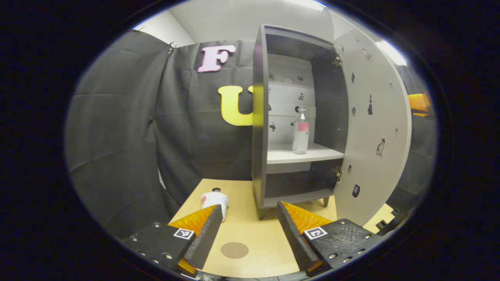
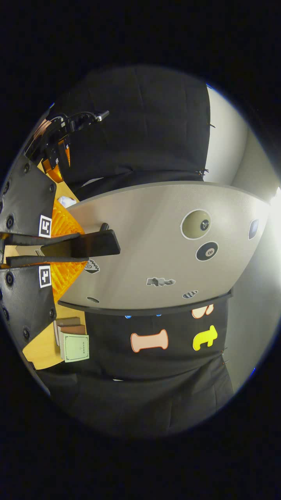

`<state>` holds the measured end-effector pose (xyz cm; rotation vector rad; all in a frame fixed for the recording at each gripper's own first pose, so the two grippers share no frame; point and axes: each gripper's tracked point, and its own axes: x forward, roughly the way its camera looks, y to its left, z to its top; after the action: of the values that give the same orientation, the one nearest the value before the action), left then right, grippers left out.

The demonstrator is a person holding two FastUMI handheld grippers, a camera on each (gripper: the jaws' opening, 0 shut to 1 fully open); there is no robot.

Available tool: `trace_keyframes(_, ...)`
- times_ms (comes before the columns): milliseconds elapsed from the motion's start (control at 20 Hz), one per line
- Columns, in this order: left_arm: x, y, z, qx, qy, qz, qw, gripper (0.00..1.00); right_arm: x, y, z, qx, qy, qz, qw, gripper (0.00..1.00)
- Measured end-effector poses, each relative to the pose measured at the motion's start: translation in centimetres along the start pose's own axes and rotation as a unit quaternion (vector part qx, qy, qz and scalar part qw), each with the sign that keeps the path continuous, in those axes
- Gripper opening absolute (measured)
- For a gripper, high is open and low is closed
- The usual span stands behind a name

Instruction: Open the cabinet door with the right hand, grasp the bottle in the cabinet with the left hand and place it on the coaster, then close the cabinet door with the right hand.

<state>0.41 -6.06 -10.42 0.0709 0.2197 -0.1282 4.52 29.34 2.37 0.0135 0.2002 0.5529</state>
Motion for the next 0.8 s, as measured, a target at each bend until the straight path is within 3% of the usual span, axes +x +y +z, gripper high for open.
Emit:
trace_keyframes(600,5.0,-9.0,-0.5,0.022,0.015,-0.099,0.995,0.86,-2.4,-4.7,-0.4,0.035,-0.011,-0.121,0.992,0.1)
trace_keyframes(650,5.2,-9.5,-0.3,0.023,0.016,-0.103,0.994,0.86,-2.8,-5.2,-0.4,0.035,-0.012,-0.128,0.991,0.01)
trace_keyframes(700,5.4,-9.9,-0.3,0.024,0.017,-0.105,0.994,0.86,-3.1,-5.8,-0.6,0.037,-0.012,-0.136,0.99,0.07)
trace_keyframes(800,5.7,-10.3,-0.2,0.028,0.016,-0.106,0.994,0.84,-3.8,-7.0,-0.6,0.043,-0.017,-0.153,0.987,0.07)
